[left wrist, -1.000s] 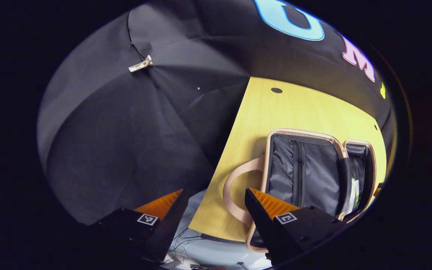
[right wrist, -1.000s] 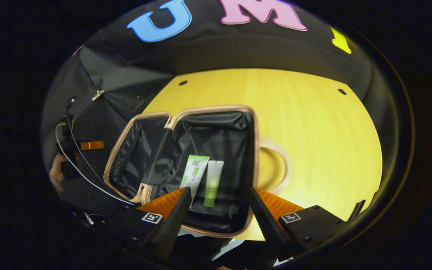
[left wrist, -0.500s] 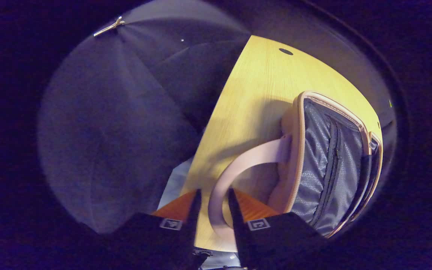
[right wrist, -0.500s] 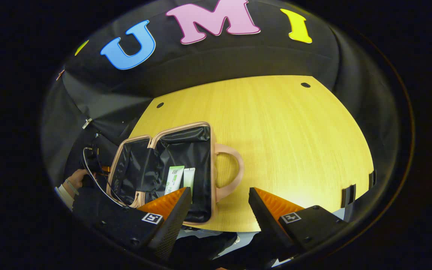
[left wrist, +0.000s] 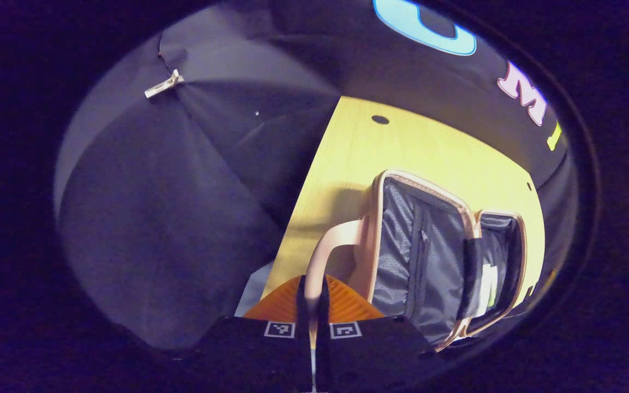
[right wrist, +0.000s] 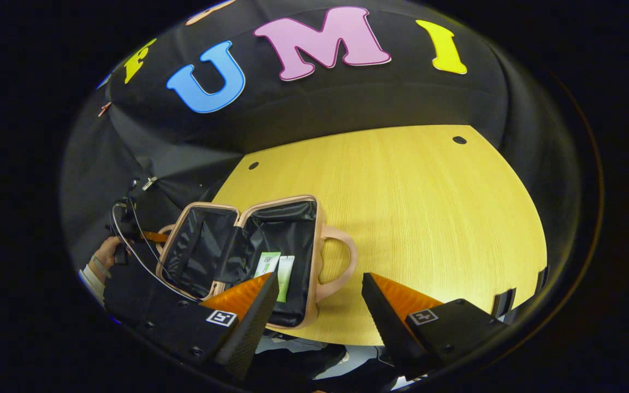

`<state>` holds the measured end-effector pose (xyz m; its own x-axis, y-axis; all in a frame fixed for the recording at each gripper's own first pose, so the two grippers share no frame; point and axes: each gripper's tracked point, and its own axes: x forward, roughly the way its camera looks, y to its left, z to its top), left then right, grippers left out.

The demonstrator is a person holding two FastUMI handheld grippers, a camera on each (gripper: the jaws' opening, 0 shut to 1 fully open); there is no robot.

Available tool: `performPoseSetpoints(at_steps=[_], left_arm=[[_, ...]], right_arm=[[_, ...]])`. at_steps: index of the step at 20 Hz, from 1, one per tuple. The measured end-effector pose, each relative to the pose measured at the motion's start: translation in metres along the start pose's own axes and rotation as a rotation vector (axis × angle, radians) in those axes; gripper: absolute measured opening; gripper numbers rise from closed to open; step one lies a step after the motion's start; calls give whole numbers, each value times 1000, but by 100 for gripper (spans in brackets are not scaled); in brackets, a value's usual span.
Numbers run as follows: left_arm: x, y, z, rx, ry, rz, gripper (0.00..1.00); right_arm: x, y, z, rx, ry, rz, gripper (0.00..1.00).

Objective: First open the suitcase, pack the skin care products into it, and then close the suitcase.

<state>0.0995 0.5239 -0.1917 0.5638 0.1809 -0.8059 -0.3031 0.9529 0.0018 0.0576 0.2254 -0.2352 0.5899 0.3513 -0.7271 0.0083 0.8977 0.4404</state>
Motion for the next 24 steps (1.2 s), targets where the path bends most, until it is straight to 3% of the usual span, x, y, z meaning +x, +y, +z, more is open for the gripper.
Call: performPoseSetpoints(at_steps=[3,6,11,13,17,20,24], left_arm=[[-65,-45,40,81,-141,-43,8],[-134,-132,68,130,-277,-154,8],[-168,-291,58,254,-349,-303,7],[-163,-348,44,223,-345,-371,7],[-127,-452,-8,74,-214,-522,7],[-69,-502,-51,47,-94,-498,8],[-14,-525,-102,113,50,-381,8]], right_arm=[[-17,-6,15,-11,-37,52,98],[-41,-27,21,-29,-64,68,97],[-86,-88,22,-23,-113,37,97],[-100,-112,19,7,-120,19,97],[-124,-158,9,39,-120,-18,97],[-145,-191,2,36,-121,-60,97],[-165,-218,-6,41,-129,-63,98]])
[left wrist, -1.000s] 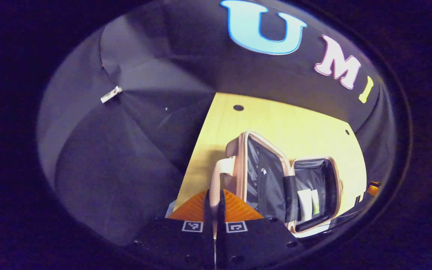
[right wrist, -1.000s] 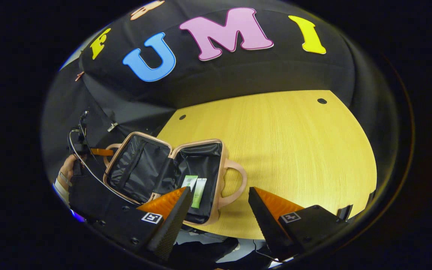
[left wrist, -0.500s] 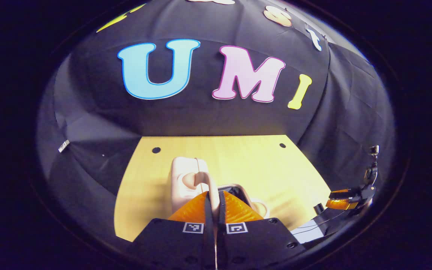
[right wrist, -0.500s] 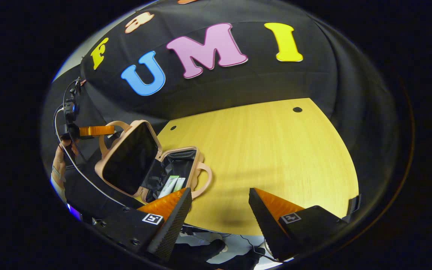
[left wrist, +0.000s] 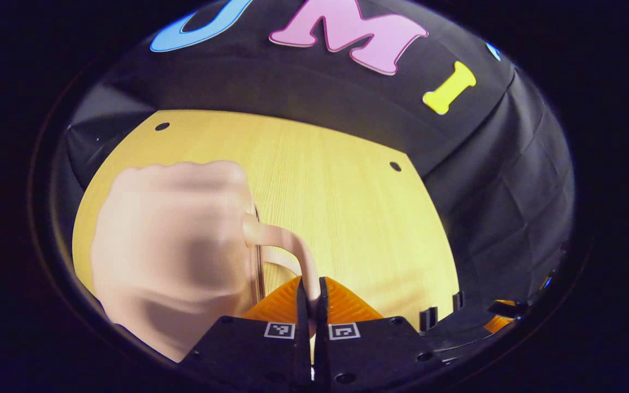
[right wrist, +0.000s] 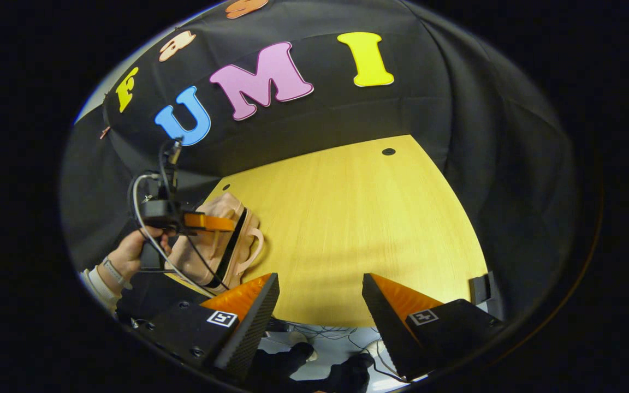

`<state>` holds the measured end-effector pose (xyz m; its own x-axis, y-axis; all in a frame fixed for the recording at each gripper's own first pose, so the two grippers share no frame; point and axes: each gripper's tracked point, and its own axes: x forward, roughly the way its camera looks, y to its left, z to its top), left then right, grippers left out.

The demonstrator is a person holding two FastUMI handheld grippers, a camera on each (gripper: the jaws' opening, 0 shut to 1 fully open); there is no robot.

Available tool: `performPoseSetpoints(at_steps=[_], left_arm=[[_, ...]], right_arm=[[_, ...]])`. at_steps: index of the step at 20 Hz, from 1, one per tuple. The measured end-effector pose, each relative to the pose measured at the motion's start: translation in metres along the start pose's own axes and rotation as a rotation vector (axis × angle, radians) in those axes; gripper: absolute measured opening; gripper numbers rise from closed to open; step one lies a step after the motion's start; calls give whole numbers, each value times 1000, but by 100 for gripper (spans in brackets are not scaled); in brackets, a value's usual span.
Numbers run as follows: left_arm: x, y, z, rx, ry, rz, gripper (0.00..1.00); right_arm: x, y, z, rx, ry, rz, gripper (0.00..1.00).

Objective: First open the suitcase, pack the skin care products into it, and then close the suitcase.

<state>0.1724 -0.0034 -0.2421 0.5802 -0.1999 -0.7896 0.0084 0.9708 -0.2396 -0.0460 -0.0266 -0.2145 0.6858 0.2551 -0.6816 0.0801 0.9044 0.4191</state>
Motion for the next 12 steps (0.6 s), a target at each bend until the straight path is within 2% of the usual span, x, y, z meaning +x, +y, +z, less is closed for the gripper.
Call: performPoseSetpoints(at_steps=[4,5,6,8,10,12], left_arm=[[24,-5,-18,-17,35,58,14],[26,-5,-20,-28,36,79,23],[24,-7,-20,-42,31,93,22],[8,-13,-15,-67,-25,95,29],[-28,-25,3,-55,-127,77,57],[-64,-29,26,8,-277,117,69]], right_arm=[[-6,-25,3,-68,5,28,97],[-6,-32,4,-86,12,39,97],[-7,-35,7,-104,12,46,97],[-8,-39,17,-146,-9,55,97],[-6,-38,33,-183,-65,58,97],[-4,-29,59,-221,-143,60,97]])
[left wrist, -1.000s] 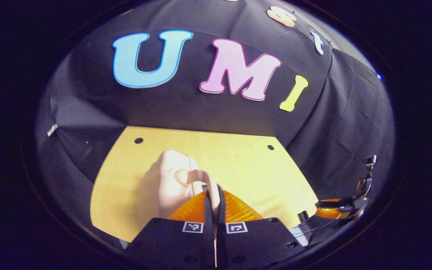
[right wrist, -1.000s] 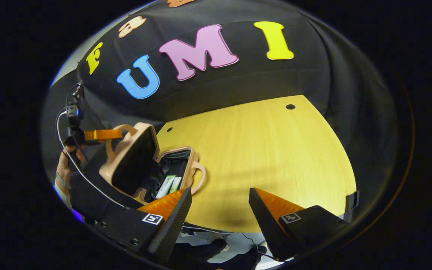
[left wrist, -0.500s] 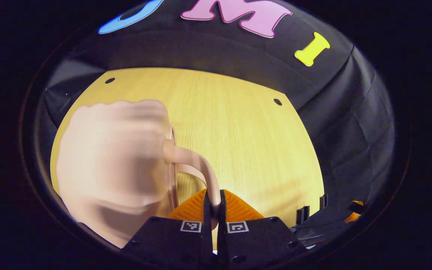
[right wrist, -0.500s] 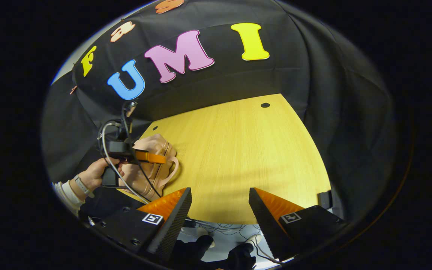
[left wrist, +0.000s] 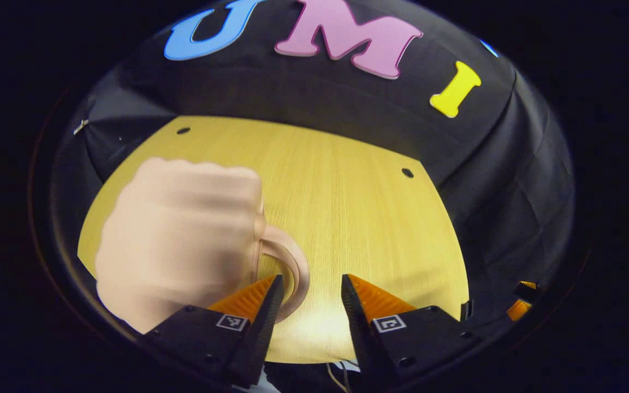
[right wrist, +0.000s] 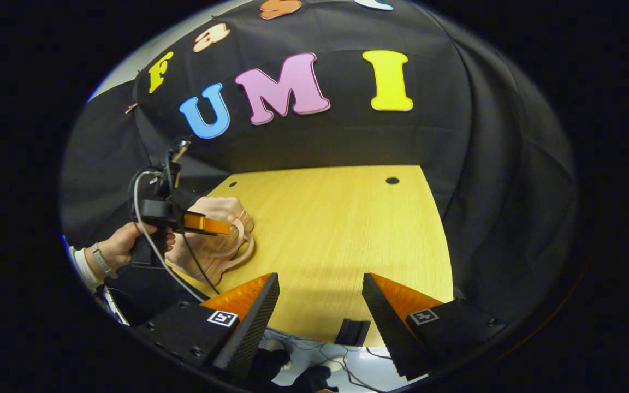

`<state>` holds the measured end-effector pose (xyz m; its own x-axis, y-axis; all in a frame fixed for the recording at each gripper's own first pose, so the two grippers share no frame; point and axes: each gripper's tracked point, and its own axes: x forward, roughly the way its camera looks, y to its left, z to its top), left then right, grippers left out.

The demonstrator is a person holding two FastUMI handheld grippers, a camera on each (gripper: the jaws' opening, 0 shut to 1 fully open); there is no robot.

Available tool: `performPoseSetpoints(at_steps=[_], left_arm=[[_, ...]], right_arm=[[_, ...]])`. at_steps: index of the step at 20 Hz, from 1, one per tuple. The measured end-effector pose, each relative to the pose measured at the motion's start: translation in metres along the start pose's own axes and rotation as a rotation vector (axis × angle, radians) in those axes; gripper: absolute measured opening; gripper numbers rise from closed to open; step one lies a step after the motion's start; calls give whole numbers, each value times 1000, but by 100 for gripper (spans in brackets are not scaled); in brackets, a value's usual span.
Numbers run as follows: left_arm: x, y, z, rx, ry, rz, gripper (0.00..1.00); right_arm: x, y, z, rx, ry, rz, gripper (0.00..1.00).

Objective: First open the suitcase, pack the skin care products into it, and then close the suitcase.

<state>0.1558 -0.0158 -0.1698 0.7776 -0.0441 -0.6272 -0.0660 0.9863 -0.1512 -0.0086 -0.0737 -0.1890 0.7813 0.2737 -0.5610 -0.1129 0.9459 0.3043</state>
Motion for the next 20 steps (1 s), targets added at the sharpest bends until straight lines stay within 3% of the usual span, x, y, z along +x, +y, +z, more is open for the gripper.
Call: performPoseSetpoints(at_steps=[1,3,5,7,10,12,15,20], left_arm=[[-21,-3,20,31,-80,17,80],[-63,-13,57,97,-245,46,88],[-110,-14,89,172,-396,121,99],[-149,-13,121,230,-531,191,99],[-208,-29,157,195,-702,144,99],[-226,-37,176,178,-740,90,98],[-229,-34,176,185,-728,85,98],[-219,-37,178,211,-725,91,98]], right_arm=[[-1,4,17,-18,-45,-5,98],[2,15,51,-50,-135,-9,97],[0,35,88,-91,-217,-2,97],[-7,53,125,-128,-309,0,97],[-18,83,176,-161,-430,1,97],[-25,104,199,-156,-493,23,97],[-32,118,224,-138,-579,15,97],[-29,124,222,-181,-603,-33,97]])
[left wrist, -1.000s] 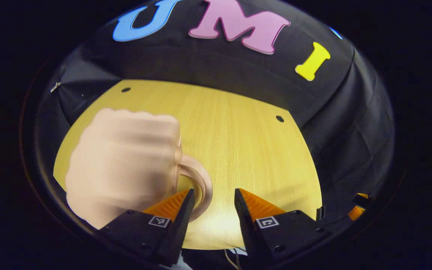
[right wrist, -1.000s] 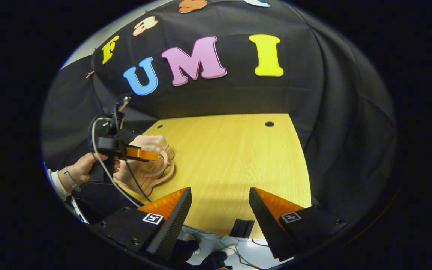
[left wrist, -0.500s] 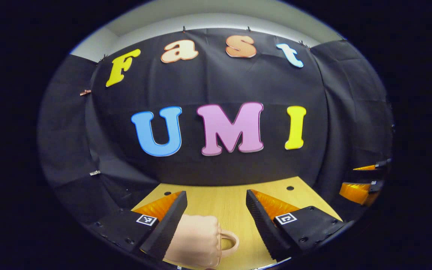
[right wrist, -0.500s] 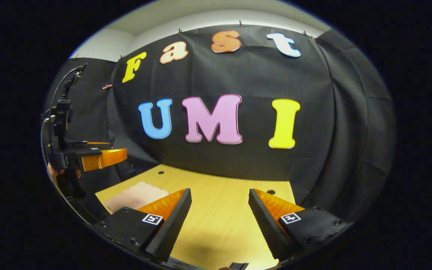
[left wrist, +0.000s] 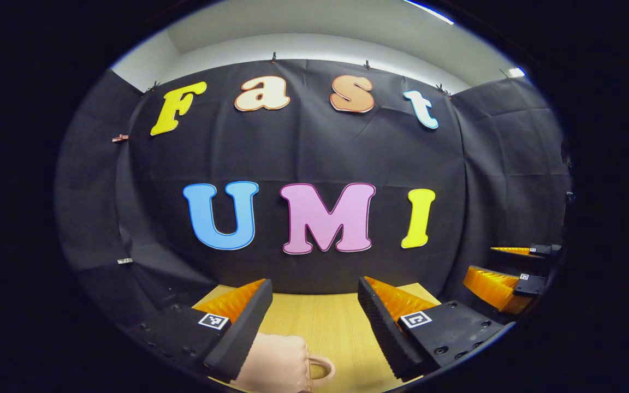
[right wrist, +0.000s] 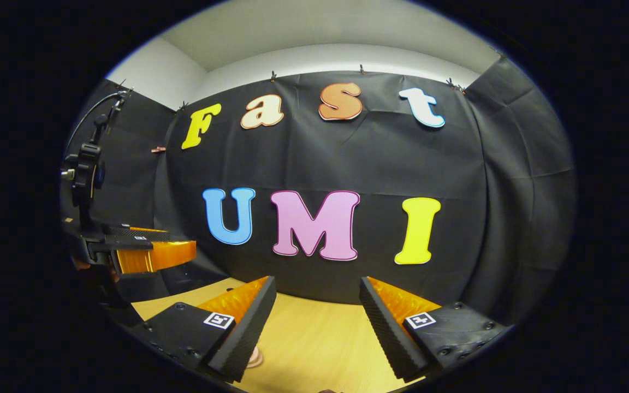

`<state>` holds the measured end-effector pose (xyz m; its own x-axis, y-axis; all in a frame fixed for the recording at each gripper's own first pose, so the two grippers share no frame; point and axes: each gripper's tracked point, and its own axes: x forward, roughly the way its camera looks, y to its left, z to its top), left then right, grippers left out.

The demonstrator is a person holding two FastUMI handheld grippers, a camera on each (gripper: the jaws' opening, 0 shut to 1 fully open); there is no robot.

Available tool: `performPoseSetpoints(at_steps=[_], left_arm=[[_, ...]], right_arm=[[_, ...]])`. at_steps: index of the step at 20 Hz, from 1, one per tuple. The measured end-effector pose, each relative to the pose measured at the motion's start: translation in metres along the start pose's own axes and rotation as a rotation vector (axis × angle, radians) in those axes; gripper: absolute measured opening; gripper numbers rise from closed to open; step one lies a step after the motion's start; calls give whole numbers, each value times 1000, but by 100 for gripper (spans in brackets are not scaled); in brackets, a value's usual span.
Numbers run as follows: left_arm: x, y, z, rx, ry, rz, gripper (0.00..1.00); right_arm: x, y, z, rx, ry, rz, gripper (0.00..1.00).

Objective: First open the suitcase, pack the skin care products into it, and then close the suitcase.

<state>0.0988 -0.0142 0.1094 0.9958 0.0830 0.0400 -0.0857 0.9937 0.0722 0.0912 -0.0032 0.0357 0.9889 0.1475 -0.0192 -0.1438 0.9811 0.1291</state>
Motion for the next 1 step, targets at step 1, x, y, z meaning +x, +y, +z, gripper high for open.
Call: performPoseSetpoints(at_steps=[1], left_arm=[[1,1,1,5,-7,4,98]], right_arm=[[0,0,-1,0,3,-3,97]])
